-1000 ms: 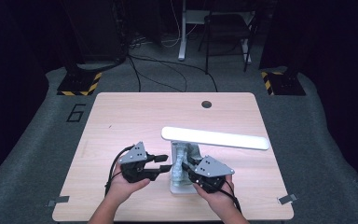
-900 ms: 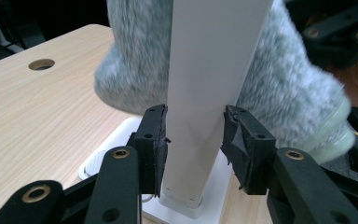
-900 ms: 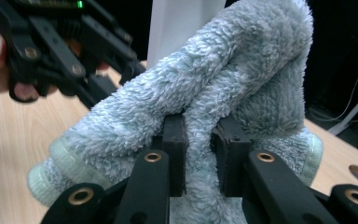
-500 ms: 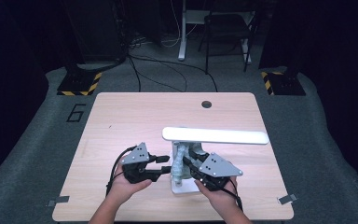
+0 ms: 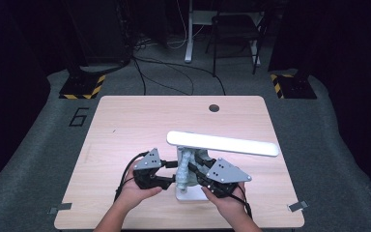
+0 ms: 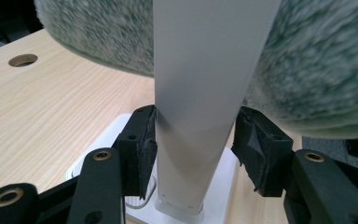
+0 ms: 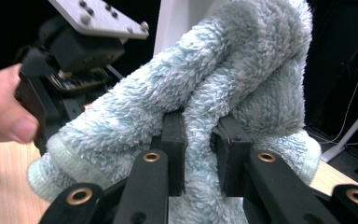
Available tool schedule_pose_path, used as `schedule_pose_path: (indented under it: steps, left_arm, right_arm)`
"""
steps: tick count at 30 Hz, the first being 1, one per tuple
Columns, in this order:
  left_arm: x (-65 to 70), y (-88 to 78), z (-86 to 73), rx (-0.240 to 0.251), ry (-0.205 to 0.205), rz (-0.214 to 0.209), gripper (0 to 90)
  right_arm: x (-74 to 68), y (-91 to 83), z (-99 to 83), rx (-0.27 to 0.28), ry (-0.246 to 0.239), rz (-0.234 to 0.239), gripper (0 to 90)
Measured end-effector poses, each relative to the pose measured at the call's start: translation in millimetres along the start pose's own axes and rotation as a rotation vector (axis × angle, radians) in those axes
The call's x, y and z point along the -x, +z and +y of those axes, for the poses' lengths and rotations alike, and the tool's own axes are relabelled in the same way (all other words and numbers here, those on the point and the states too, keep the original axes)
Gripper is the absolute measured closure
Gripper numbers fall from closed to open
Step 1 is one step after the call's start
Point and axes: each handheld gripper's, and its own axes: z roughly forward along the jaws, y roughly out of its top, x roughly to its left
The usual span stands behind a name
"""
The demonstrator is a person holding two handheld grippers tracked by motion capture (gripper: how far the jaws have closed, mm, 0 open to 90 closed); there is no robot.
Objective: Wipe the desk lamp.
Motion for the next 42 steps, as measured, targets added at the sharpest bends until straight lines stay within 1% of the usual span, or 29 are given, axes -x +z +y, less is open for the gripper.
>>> schedule_pose_path:
  steps: [2, 3, 5, 7, 8, 10, 13, 15, 16, 19, 23, 25, 26, 29, 30, 31, 32, 33, 36, 37, 38, 39, 41, 42]
  left_arm:
    - [-0.5, 5.6, -1.0, 0.003, -0.001, -0.005, 48.9]
    - [-0.9, 6.9, -1.1, 0.003, 0.006, -0.005, 49.0]
    - [1.5, 6.8, -0.9, 0.001, 0.009, 0.005, 48.8]
    - [3.5, 3.8, -0.3, -0.002, 0.018, -0.005, 48.1]
    - [4.2, 2.6, -0.2, -0.006, 0.019, -0.017, 47.8]
    - [6.4, 1.0, 0.0, -0.005, 0.033, -0.026, 47.7]
    - [6.8, 2.5, -0.3, -0.002, 0.042, -0.034, 47.8]
    - [5.1, 5.2, -1.5, -0.005, 0.028, -0.034, 49.0]
    - [4.4, 6.7, -2.8, 0.002, 0.021, -0.047, 51.2]
    - [7.5, 6.8, -3.0, 0.008, 0.034, -0.022, 52.5]
    - [9.4, 7.4, -3.9, 0.014, 0.026, -0.006, 52.8]
    - [9.4, 7.1, -3.4, 0.008, 0.024, -0.005, 52.8]
    - [10.1, 7.5, -3.4, 0.011, 0.023, 0.007, 52.8]
    - [11.1, 8.5, -2.8, 0.009, 0.023, 0.007, 52.9]
    - [11.5, 9.0, -2.6, 0.009, 0.021, 0.009, 52.9]
    - [11.6, 8.8, -2.0, 0.002, 0.020, 0.013, 52.9]
    - [11.6, 8.9, -1.7, -0.001, 0.017, 0.016, 52.9]
    - [12.2, 9.6, -1.8, 0.004, 0.014, 0.025, 52.9]
    - [12.1, 8.8, -1.5, -0.003, 0.017, 0.023, 52.9]
    - [11.6, 8.5, -1.3, -0.006, 0.017, 0.014, 52.9]
    - [11.3, 8.4, -1.3, -0.012, 0.026, 0.018, 52.9]
    - [11.4, 8.8, -1.2, -0.009, 0.026, 0.016, 52.9]
    - [11.5, 9.0, -0.8, -0.011, 0.028, 0.016, 52.9]
    - [11.4, 8.9, -0.6, -0.013, 0.029, 0.014, 52.9]
  right_arm:
    - [0.5, -0.4, 0.3, 0.001, -0.003, -0.001, 75.5]
    - [0.5, -0.7, 0.3, 0.001, -0.004, -0.004, 75.5]
    - [1.6, -1.6, -0.1, 0.003, -0.008, -0.011, 75.4]
    - [2.4, -3.8, -0.9, 0.003, -0.005, -0.015, 75.2]
    - [2.5, -4.9, -1.5, 0.003, 0.005, -0.021, 75.2]
    - [2.7, -6.6, -2.4, 0.002, 0.012, -0.020, 75.2]
    - [2.6, -7.9, -3.5, 0.008, 0.017, -0.016, 75.1]
    - [1.4, -7.9, -3.7, 0.009, 0.020, -0.011, 75.0]
    - [1.0, -7.6, -3.7, 0.012, 0.022, -0.005, 74.9]
    - [0.2, -5.8, -3.8, 0.010, 0.028, 0.003, 75.0]
    - [0.4, -3.9, -1.4, 0.011, 0.038, 0.004, 75.8]
    - [-0.4, -5.6, 1.9, 0.036, 0.042, 0.002, 76.0]
    - [-0.4, -7.2, 4.6, 0.048, 0.039, -0.001, 76.0]
    - [-0.6, -12.9, 14.8, 0.116, 0.031, -0.009, 76.0]
    - [-0.3, -15.6, 18.0, 0.126, 0.038, -0.007, 76.0]
    - [-0.7, -17.6, 20.0, 0.138, 0.058, -0.005, 75.9]
    - [-0.4, -18.4, 21.3, 0.144, 0.064, 0.001, 76.0]
    - [0.0, -16.9, 21.0, 0.147, 0.060, 0.005, 76.1]
    - [1.7, -12.0, 14.7, 0.135, 0.072, 0.030, 77.1]
    - [3.5, -9.8, 12.2, 0.122, 0.077, 0.043, 77.2]
    - [4.3, -8.3, 9.7, 0.104, 0.085, 0.050, 77.3]
    - [4.3, -7.9, 7.2, 0.077, 0.095, 0.053, 77.4]
    - [4.7, -5.7, 2.5, 0.055, 0.096, 0.056, 77.5]
    - [5.3, -4.3, 0.3, 0.043, 0.086, 0.055, 77.6]
